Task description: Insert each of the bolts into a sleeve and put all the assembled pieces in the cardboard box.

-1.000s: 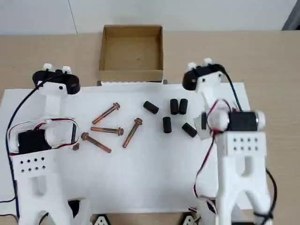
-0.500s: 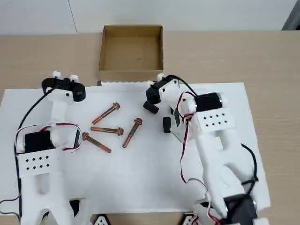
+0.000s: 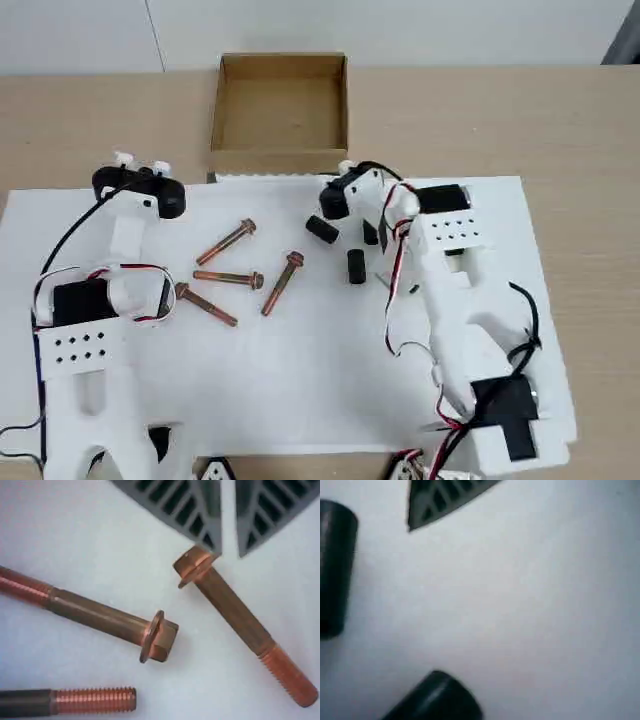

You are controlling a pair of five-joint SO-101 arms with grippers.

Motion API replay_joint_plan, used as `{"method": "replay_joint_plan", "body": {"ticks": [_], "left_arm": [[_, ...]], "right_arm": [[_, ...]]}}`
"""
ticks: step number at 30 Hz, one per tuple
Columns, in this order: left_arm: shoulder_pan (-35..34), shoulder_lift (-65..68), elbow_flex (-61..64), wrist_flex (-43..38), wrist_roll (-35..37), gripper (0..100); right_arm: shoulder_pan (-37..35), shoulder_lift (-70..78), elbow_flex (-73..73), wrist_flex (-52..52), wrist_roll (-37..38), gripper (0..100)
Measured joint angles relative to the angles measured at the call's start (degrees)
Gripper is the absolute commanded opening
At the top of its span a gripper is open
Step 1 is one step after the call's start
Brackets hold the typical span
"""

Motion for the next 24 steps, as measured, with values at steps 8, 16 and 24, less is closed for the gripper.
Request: {"method": "replay_joint_plan", "body": {"ticks": [8,16,24], "left_arm": [[0.0,0.0,0.0,0.0,0.0,1],[0.0,0.0,3.96,-1.76,0.0,1],[0.0,0.0,4.66,-2.02,0.0,1]], "right_arm": [[0.09,5.54,0.0,-4.22,1.32,13.2],[0.44,11.25,-0.62,-6.86,2.37,12.9],[0.53,14.59,-1.58,-7.82,2.37,4.2]]}}
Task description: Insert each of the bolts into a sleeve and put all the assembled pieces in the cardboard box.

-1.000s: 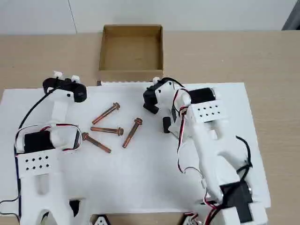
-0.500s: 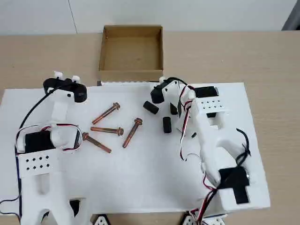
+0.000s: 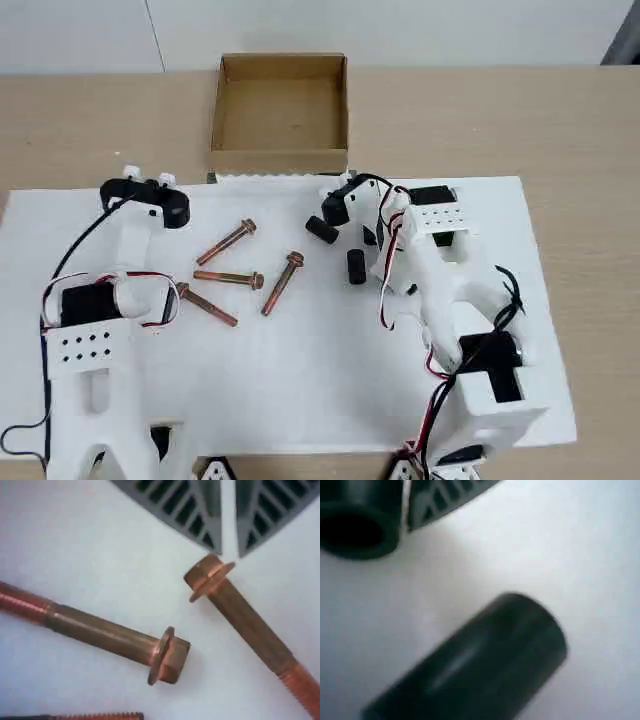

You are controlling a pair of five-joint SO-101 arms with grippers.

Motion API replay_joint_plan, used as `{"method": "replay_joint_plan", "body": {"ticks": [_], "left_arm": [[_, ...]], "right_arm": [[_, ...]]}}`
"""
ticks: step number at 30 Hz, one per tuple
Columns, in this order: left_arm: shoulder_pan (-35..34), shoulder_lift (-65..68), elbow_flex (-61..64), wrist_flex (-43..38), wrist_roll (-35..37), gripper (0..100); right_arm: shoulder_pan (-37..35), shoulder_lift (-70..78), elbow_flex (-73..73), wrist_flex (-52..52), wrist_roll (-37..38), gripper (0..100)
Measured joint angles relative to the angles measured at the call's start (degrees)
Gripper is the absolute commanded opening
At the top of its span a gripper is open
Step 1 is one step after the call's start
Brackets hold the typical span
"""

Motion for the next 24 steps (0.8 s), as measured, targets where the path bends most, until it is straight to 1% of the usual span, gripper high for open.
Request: {"method": "replay_joint_plan", "body": {"ticks": [2,10,12,16,19,24], "left_arm": [[0.0,0.0,0.0,0.0,0.09,1],[0.0,0.0,0.0,0.0,0.0,1],[0.0,0.0,0.0,0.0,0.0,1],[0.0,0.0,-0.35,0.18,0.0,1],[0.26,0.09,-3.78,2.9,0.26,1],[5.1,0.09,-9.05,7.03,0.0,1]], "right_arm": [[0.09,0.79,-0.62,0.0,0.0,0.6],[0.44,0.53,-0.7,-0.26,0.0,0.9],[0.44,-1.05,-0.18,0.0,-1.23,0.9],[-0.62,-5.54,-0.7,4.84,-4.75,0.4],[-0.62,-10.29,-3.25,9.23,-6.86,0.3],[-0.62,-15.91,-5.89,16.62,-9.14,0.4]]}}
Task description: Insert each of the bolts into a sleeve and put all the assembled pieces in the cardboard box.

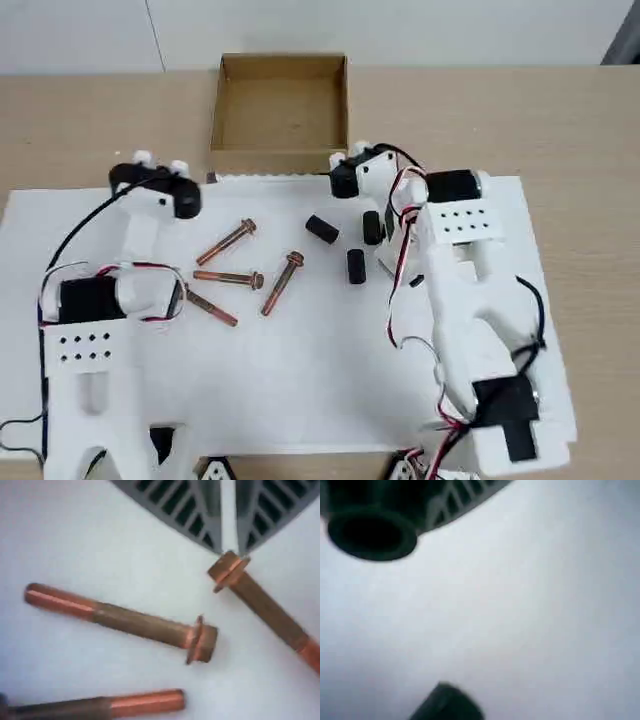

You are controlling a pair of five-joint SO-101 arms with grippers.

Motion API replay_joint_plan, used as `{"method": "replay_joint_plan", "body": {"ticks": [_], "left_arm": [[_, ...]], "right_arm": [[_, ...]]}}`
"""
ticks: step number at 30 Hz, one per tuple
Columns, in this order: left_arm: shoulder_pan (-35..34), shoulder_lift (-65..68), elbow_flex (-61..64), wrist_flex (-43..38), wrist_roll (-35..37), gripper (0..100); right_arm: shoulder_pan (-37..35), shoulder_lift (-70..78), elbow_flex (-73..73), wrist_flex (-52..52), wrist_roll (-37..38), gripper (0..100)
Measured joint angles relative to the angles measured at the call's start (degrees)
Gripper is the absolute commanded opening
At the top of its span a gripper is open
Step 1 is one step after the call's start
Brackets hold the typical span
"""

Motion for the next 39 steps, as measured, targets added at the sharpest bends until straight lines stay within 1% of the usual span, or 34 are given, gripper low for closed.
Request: {"method": "replay_joint_plan", "body": {"ticks": [4,6,9,10,17,21,23,31,36,39], "left_arm": [[3.69,4.66,-4.57,1.49,0.0,1],[4.04,9.41,-8.44,1.76,0.0,1],[4.22,18.81,-16.35,2.55,-0.09,1],[4.22,22.33,-19.52,3.16,-1.14,1],[6.15,45.54,-40.79,9.93,-4.57,1],[7.38,55.3,-50.02,13.45,-7.03,1],[7.82,59.43,-53.71,13.8,-8.0,1],[9.58,71.21,-61.8,14.24,-13.36,1],[10.55,74.02,-65.49,14.24,-14.15,8],[11.43,74.02,-67.6,15.47,-14.33,9]], "right_arm": [[-0.09,-0.97,0.0,3.96,-0.44,0.6],[0.0,-0.97,0.0,4.57,-0.44,0.6],[0.44,-0.97,0.0,4.57,-0.44,0.6],[0.88,-0.97,0.0,4.57,-0.44,0.6],[4.13,-1.05,1.76,3.25,-0.44,0.6],[4.22,-1.32,4.31,3.25,-0.44,0.7],[4.22,-1.32,4.92,3.25,-0.44,0.7],[4.22,-1.32,5.19,2.29,-0.44,0.7],[4.22,-1.32,5.19,1.23,-0.53,0.7],[4.22,-1.32,5.19,1.23,-0.53,0.7]]}}
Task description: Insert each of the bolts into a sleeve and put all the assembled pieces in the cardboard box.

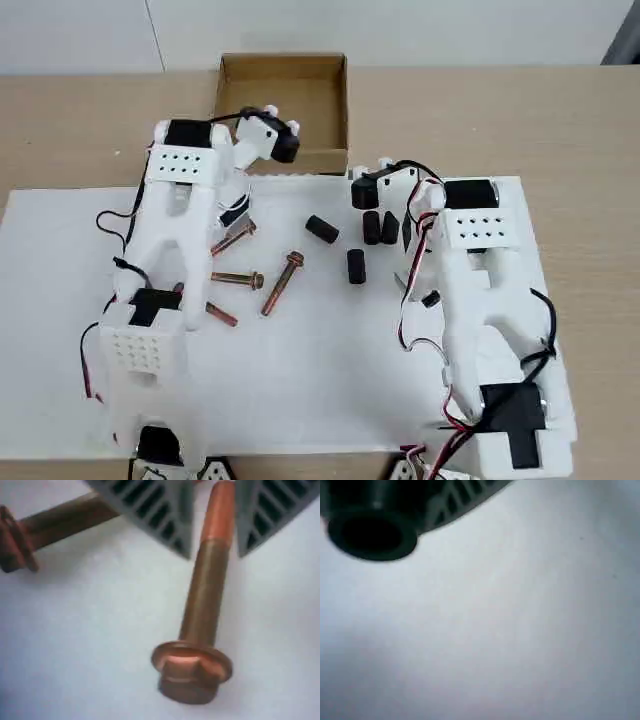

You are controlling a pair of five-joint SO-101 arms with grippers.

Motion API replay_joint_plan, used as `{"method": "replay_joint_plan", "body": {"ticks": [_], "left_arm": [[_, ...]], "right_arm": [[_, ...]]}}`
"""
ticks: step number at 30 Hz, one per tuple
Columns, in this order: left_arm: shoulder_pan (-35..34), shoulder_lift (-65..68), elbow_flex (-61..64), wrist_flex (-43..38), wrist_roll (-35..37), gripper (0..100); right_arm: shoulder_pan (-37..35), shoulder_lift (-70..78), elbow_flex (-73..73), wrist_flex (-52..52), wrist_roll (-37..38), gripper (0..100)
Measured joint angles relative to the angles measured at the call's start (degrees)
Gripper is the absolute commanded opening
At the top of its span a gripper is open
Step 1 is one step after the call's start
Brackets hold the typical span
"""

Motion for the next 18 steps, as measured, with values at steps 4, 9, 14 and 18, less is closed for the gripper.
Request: {"method": "replay_joint_plan", "body": {"ticks": [4,9,14,18], "left_arm": [[1.32,0.18,-1.49,0.18,-0.18,9],[1.76,3.25,-1.93,0.18,-0.18,9],[2.02,5.98,-2.02,0.18,-0.18,9],[2.02,6.07,-2.02,-0.44,-0.18,12]], "right_arm": [[0.0,0.0,0.0,0.0,0.0,0.7],[0.0,0.0,0.0,0.0,0.0,0.7],[0.0,0.0,0.0,0.0,0.0,0.7],[0.0,0.0,0.0,0.0,0.0,0.7]]}}
